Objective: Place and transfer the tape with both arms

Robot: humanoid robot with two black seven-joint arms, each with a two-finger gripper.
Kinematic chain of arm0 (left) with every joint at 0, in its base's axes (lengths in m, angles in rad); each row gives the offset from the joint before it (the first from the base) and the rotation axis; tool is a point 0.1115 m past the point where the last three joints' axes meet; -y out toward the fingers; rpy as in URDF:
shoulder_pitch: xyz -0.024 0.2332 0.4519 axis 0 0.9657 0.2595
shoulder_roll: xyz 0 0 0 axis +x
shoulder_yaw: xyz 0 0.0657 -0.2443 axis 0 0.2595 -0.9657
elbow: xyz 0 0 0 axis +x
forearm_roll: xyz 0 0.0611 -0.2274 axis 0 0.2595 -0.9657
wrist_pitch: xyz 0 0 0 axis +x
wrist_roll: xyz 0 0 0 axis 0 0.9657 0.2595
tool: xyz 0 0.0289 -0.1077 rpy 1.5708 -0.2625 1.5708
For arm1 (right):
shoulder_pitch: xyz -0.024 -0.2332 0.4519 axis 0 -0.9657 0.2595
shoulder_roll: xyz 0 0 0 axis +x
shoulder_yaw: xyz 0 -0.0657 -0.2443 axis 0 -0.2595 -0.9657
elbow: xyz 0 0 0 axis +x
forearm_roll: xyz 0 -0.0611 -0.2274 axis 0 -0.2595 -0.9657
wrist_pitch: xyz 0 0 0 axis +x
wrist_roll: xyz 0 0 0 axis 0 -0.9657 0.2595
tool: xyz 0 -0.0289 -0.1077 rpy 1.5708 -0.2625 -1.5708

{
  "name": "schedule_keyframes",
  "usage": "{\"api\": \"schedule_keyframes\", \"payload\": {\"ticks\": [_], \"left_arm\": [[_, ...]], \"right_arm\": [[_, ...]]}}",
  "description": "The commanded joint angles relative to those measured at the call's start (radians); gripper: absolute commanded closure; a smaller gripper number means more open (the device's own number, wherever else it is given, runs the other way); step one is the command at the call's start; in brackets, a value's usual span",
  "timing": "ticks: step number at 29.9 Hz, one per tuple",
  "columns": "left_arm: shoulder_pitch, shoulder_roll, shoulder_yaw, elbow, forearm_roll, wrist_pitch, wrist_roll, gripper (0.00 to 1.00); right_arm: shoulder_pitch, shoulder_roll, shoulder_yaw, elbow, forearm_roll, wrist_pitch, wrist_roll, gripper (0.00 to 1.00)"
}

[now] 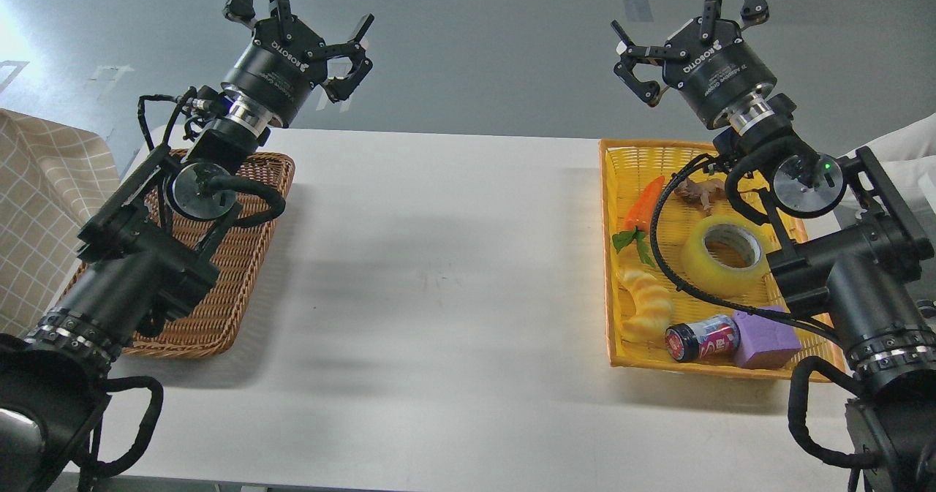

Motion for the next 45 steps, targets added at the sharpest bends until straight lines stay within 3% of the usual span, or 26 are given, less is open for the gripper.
{"api": "schedule_keyframes", "payload": {"ticks": [1,45], "left_arm": [[0.0,0.003,0.001,0.0,-0.001,0.0,-0.001,0.02],[-0.005,0.006,-0.015,0.006,-0.001,0.0,-0.006,0.02]], "right_arm": [[-0.004,0.008,0.0,0.0,0.0,0.0,0.0,0.0],[0.003,0.019,0.005,0.011,0.005,0.0,0.003,0.0]]}}
